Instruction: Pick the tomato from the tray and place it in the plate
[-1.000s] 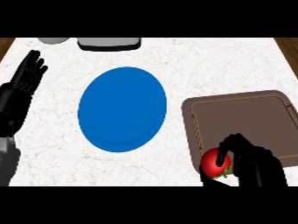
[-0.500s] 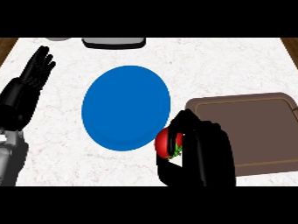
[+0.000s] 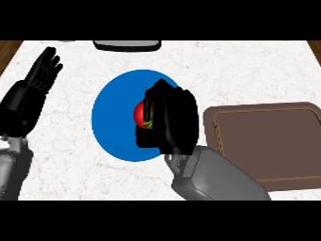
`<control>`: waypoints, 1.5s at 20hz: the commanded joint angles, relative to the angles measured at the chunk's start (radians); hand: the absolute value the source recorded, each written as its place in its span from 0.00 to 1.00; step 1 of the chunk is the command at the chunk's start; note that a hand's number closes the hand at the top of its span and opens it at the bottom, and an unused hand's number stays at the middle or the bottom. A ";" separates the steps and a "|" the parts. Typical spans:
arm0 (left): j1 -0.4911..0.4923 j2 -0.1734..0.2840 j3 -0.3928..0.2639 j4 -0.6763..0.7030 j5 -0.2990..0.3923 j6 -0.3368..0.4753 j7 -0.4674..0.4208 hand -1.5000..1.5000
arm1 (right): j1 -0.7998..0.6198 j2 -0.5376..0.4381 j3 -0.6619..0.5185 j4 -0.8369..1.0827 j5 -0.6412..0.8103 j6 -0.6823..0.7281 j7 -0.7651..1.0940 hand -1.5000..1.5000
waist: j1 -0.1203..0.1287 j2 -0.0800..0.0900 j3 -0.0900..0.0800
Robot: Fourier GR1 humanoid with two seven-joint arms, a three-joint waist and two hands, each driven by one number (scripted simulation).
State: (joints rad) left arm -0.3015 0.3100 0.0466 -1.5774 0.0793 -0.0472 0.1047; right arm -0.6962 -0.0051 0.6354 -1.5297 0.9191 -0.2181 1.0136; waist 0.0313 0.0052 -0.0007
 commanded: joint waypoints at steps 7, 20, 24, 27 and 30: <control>-0.067 -0.034 -0.017 0.026 -0.026 0.016 0.023 0.50 | -0.313 0.005 0.041 0.536 -0.245 -0.219 -0.011 1.00 | 0.012 0.005 0.000; -0.051 -0.042 -0.039 0.023 -0.021 -0.028 -0.005 0.50 | -0.317 0.005 0.094 0.741 -0.604 -0.515 -0.216 0.00 | 0.086 0.023 0.001; -0.084 -0.038 -0.024 0.017 -0.009 -0.027 0.019 0.50 | -0.333 0.005 0.058 0.787 -0.634 -0.649 -0.351 0.00 | 0.079 0.023 0.001; -0.096 -0.049 -0.027 0.041 -0.027 -0.009 0.015 0.50 | -0.313 0.005 0.060 0.754 -0.675 -0.763 -0.401 0.00 | 0.060 0.020 0.002; -0.069 -0.050 -0.035 0.003 -0.027 -0.012 0.020 0.50 | -0.358 0.005 0.002 0.740 -0.765 -0.788 -0.451 0.00 | 0.073 0.019 0.002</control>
State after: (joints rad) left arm -0.3793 0.2639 0.0134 -1.5601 0.0555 -0.0635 0.1233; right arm -1.0304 -0.0039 0.6734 -0.7839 0.2370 -0.9031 0.6109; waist 0.1016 0.0247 0.0010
